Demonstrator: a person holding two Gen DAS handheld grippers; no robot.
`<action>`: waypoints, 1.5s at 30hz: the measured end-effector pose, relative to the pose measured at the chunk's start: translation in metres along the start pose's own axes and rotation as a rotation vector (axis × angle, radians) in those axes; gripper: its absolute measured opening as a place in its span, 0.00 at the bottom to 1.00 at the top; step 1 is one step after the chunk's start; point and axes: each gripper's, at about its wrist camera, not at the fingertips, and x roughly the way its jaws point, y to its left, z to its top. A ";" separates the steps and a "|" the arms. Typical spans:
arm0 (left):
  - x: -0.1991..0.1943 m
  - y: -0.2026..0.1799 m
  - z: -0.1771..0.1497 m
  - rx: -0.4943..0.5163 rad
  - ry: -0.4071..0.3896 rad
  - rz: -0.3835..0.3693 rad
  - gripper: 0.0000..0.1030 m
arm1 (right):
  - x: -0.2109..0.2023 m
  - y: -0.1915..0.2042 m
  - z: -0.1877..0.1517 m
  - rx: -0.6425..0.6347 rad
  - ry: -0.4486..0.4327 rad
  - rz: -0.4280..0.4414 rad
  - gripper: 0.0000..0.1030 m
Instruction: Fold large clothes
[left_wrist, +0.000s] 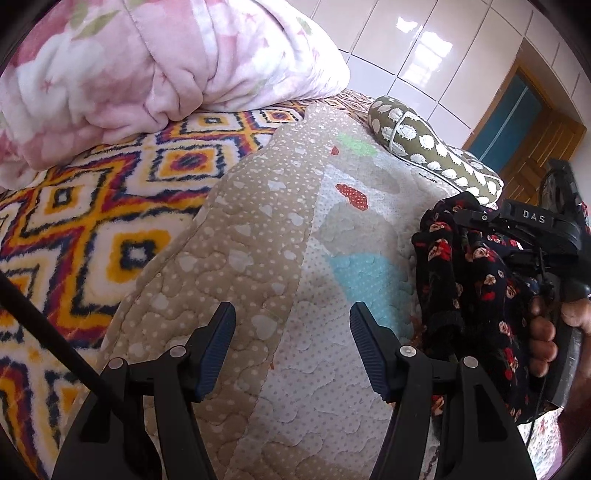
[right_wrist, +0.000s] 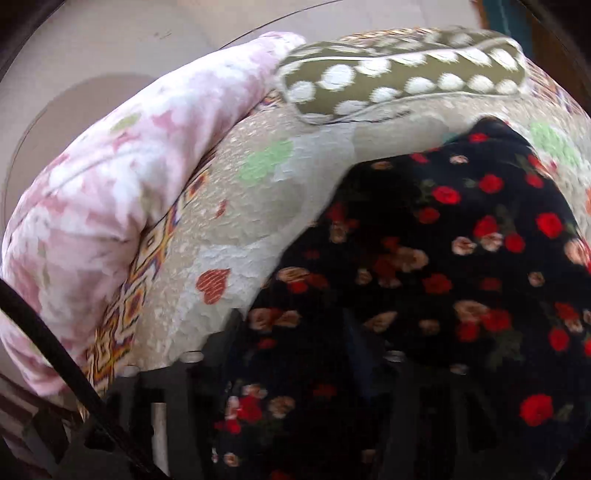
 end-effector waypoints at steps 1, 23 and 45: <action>0.000 0.000 0.000 0.001 0.000 0.000 0.61 | -0.007 0.005 -0.001 -0.029 -0.010 -0.013 0.62; -0.016 -0.036 -0.022 0.134 -0.017 0.032 0.62 | -0.118 -0.002 -0.225 -0.161 0.067 0.192 0.61; -0.082 -0.147 -0.140 0.272 0.039 -0.136 0.73 | -0.214 -0.093 -0.301 -0.030 -0.238 -0.044 0.66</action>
